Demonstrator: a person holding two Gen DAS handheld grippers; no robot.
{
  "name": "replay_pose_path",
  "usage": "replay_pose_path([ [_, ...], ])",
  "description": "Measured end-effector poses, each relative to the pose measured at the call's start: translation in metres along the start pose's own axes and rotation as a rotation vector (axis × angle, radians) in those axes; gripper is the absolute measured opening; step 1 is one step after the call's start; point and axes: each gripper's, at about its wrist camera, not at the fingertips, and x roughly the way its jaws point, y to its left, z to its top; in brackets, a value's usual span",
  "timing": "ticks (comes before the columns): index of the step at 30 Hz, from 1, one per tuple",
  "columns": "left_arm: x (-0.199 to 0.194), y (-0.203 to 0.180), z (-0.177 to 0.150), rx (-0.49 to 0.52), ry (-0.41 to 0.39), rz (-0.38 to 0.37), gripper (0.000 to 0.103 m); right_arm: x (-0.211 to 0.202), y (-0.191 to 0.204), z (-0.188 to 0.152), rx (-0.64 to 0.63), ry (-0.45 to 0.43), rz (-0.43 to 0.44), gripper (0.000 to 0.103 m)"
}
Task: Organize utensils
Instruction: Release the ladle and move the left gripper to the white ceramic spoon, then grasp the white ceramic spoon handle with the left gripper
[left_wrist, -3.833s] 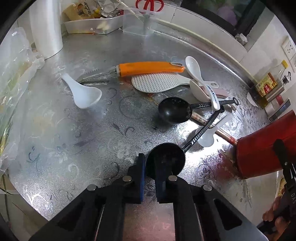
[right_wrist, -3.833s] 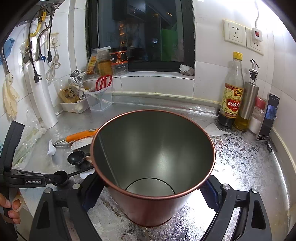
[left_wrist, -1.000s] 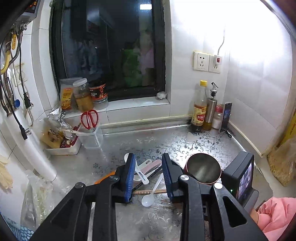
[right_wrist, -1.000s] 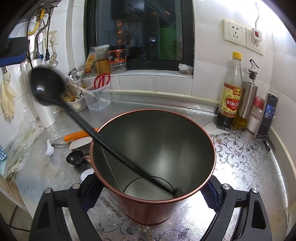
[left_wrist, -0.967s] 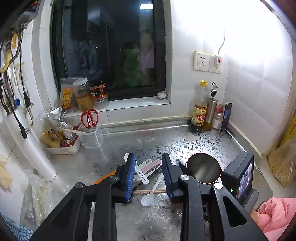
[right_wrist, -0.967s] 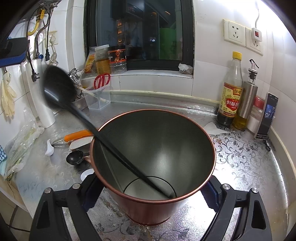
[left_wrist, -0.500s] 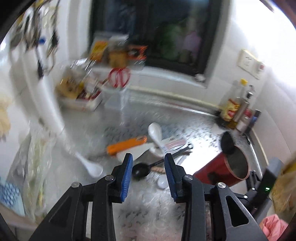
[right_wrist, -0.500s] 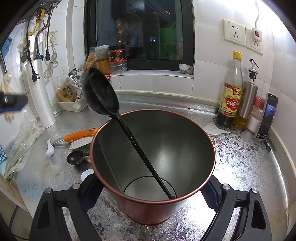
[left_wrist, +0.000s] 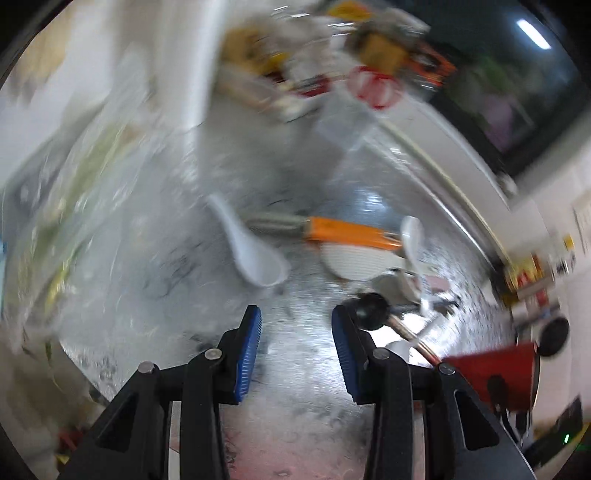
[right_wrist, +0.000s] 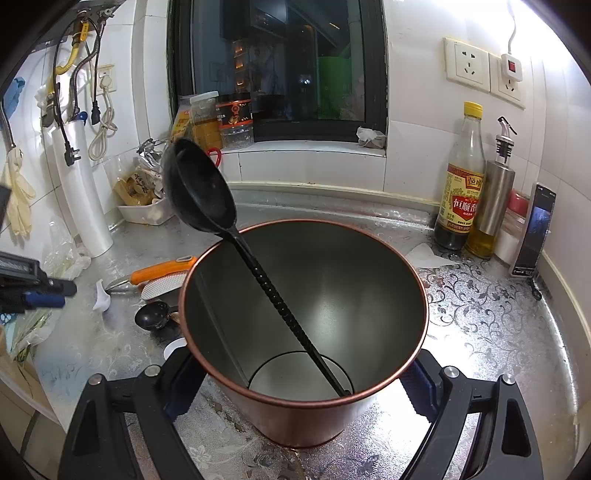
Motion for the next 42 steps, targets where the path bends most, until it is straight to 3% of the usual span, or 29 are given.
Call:
replay_pose_path([
  [10,0.026,0.050,0.025,-0.176,0.000,-0.017,0.040,0.001,0.001,0.001,-0.008,0.000,-0.005,0.092],
  [14,0.029,0.054,0.041,-0.156,0.008,0.011,0.041,0.001,0.001,0.002,-0.010,0.001,-0.011,0.092],
  [19,0.045,0.046,0.042,-0.165,0.062,-0.041,0.041,0.004,0.000,0.004,-0.009,0.001,-0.021,0.092],
  [24,0.060,0.027,0.043,-0.118,0.091,-0.027,0.041,0.004,0.001,0.004,-0.007,0.001,-0.028,0.092],
  [30,0.073,0.015,0.059,-0.070,0.078,0.109,0.041,0.004,0.002,0.004,-0.015,0.001,-0.033,0.092],
  [34,0.082,0.010,0.067,-0.031,0.070,0.150,0.041,0.003,0.004,0.004,-0.022,0.000,-0.038,0.092],
  [42,0.091,-0.017,0.056,0.141,0.045,0.216,0.036,0.002,0.005,0.003,-0.026,0.001,-0.044,0.092],
])
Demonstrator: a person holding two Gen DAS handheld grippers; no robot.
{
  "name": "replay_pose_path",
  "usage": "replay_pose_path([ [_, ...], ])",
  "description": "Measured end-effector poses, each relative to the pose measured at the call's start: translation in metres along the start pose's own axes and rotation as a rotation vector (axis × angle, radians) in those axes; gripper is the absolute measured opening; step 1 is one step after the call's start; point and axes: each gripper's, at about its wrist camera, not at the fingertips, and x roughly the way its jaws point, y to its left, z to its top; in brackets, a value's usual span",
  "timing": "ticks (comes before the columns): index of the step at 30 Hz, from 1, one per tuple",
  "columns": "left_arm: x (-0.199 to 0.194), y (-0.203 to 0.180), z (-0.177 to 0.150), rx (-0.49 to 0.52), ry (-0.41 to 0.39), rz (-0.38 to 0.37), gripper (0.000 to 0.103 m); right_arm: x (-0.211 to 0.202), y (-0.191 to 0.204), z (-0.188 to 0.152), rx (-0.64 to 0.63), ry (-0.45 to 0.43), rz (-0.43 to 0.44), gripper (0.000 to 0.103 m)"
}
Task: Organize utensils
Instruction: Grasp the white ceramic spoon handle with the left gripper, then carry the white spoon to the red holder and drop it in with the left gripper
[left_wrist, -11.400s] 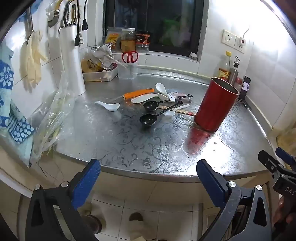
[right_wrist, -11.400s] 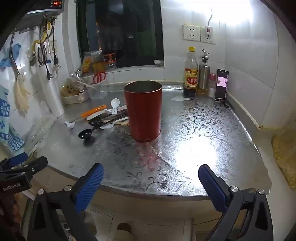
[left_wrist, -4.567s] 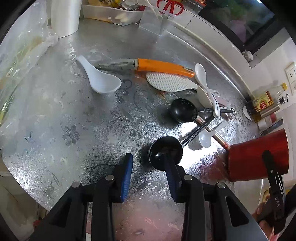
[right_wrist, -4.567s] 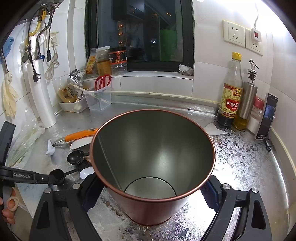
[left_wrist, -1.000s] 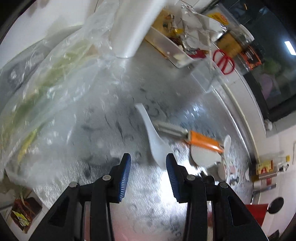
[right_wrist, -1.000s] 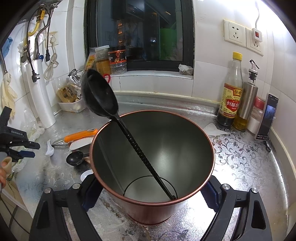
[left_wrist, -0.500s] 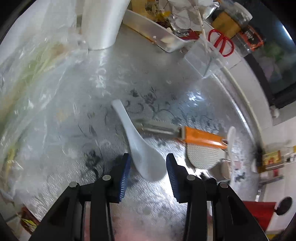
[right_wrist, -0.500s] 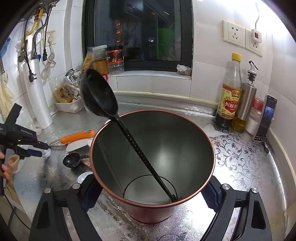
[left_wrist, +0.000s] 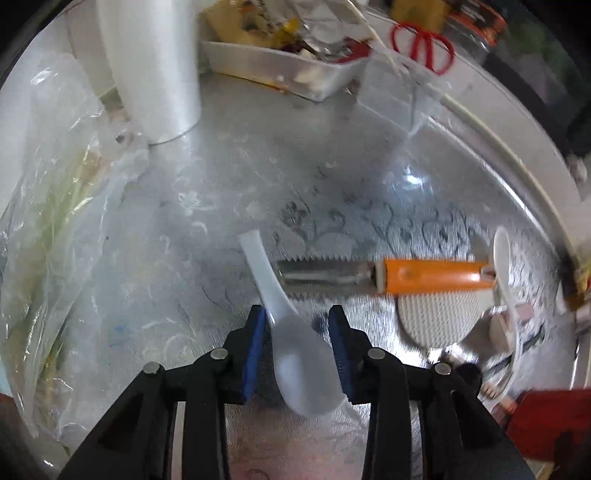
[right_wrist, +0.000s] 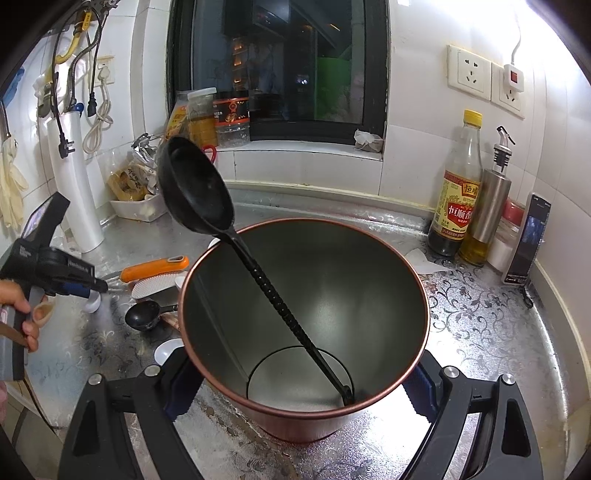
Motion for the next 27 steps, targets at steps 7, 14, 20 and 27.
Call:
replay_pose_path([
  [7,-0.008,-0.011,-0.025,0.116,0.014,0.001,0.035,-0.001,-0.002,-0.001,0.013,0.000,-0.001,0.092],
  [14,-0.020,0.012,-0.045,0.107,0.029,-0.012,0.036,-0.001,-0.003,-0.001,0.018,-0.001,0.001,0.092],
  [20,-0.026,0.034,-0.051,0.057,0.036,0.017,0.036,-0.001,-0.003,-0.001,0.021,0.001,0.004,0.092],
  [27,-0.035,0.037,-0.062,0.063,0.046,0.026,0.036,-0.001,-0.004,-0.002,0.022,0.006,0.011,0.092],
])
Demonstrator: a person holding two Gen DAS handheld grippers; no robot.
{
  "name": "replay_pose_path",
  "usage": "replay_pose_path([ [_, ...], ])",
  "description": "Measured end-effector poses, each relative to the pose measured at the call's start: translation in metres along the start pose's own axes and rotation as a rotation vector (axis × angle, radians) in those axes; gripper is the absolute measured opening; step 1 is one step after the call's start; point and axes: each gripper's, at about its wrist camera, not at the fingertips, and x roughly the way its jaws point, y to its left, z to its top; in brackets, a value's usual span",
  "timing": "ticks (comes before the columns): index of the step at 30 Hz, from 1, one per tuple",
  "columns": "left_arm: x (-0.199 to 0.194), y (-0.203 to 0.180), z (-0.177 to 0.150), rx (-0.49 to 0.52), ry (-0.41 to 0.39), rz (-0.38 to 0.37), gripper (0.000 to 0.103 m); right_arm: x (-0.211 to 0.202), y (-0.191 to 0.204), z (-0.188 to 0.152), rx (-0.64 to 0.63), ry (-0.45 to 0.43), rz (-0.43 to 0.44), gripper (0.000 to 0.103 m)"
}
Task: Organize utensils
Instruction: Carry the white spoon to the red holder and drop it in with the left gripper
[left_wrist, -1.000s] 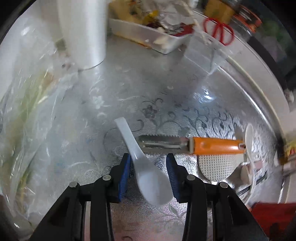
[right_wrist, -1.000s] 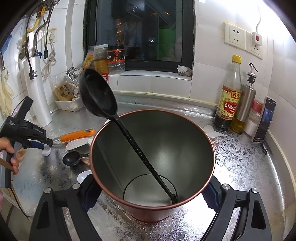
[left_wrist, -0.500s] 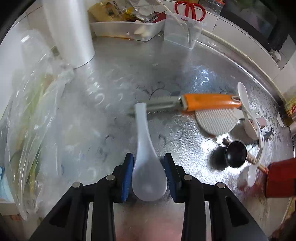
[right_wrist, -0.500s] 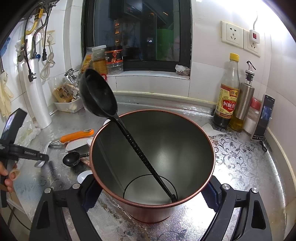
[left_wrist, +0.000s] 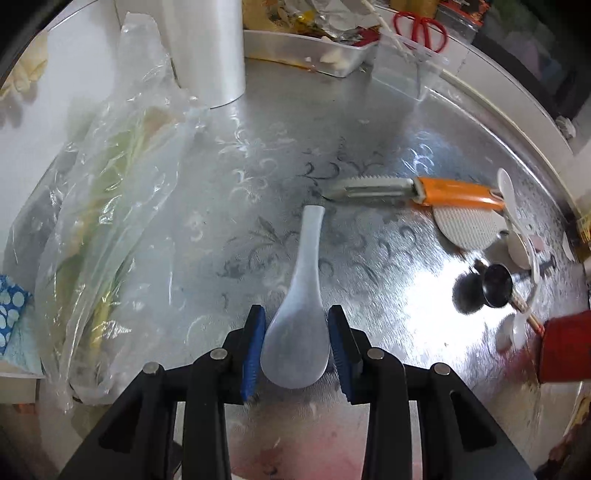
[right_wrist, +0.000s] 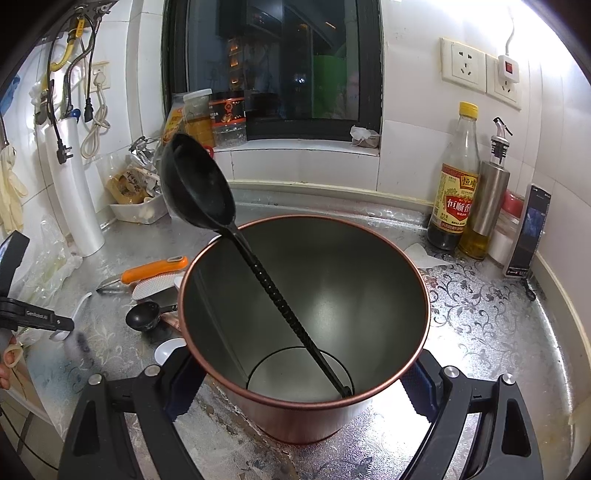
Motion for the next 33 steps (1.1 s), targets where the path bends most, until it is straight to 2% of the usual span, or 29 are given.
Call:
replay_pose_path([
  [4,-0.008,-0.002,-0.011,0.031,0.003,-0.005,0.037,0.001,0.000,0.000,0.003,0.002,0.003,0.092],
  [12,-0.015,0.024,-0.022,-0.062,-0.007,0.035,0.037,0.002,0.000,-0.001,0.009,0.011,0.008,0.092],
  [16,-0.020,0.039,-0.020,-0.103,-0.033,0.021,0.037,0.004,-0.002,-0.001,0.018,0.020,0.015,0.092],
  [21,-0.028,0.065,-0.023,-0.211,-0.052,-0.036,0.037,0.004,-0.002,-0.002,0.018,0.017,0.016,0.092],
  [29,-0.027,0.089,-0.040,-0.408,-0.005,-0.186,0.037,0.003,-0.002,-0.001,0.021,0.016,0.017,0.092],
  [31,-0.024,0.092,-0.044,-0.437,-0.004,-0.198,0.035,0.003,-0.002,-0.001,0.023,0.017,0.018,0.092],
  [33,-0.023,0.097,-0.046,-0.454,-0.015,-0.203,0.028,0.003,-0.003,-0.001,0.023,0.017,0.018,0.092],
])
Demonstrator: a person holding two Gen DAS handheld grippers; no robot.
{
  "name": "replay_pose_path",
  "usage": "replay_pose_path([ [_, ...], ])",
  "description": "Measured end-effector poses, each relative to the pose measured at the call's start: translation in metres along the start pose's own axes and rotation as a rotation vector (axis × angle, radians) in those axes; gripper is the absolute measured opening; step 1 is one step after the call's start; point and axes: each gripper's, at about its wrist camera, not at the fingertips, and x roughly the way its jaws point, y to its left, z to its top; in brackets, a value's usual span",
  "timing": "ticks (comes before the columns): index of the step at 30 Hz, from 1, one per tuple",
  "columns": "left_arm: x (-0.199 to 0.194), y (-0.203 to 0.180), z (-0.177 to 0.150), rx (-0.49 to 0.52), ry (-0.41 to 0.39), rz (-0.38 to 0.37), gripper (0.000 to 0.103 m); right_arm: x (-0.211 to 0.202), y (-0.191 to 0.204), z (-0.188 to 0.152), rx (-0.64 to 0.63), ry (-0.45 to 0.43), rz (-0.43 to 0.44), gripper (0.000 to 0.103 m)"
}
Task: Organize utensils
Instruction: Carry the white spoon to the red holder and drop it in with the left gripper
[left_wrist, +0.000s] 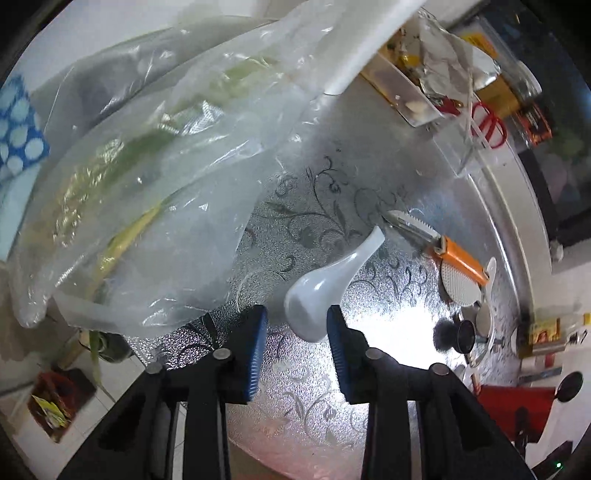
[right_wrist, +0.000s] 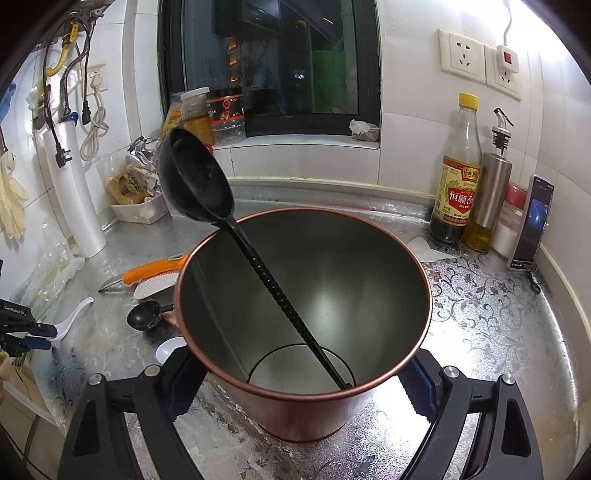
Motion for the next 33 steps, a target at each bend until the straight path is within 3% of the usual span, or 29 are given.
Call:
replay_pose_path([
  [6,0.005,-0.002,0.003,-0.006,-0.035,0.043,0.010,0.000,0.000,0.000,0.000,0.000,0.000,0.092],
  [14,-0.005,-0.011,0.007,0.019,-0.116,0.059,0.006,0.001,-0.001,0.001,-0.002,-0.001,0.002,0.092],
  [22,-0.039,-0.045,0.009,0.143,-0.205,0.042,0.006,0.001,0.000,0.002,-0.004,-0.001,0.000,0.092],
  [28,-0.073,-0.088,0.001,0.284,-0.231,-0.095,0.006,0.002,0.003,0.001,-0.010,-0.001,-0.004,0.092],
  [33,-0.107,-0.139,-0.017,0.472,-0.263,-0.239,0.006,0.001,0.005,0.000,-0.013,-0.002,-0.007,0.092],
])
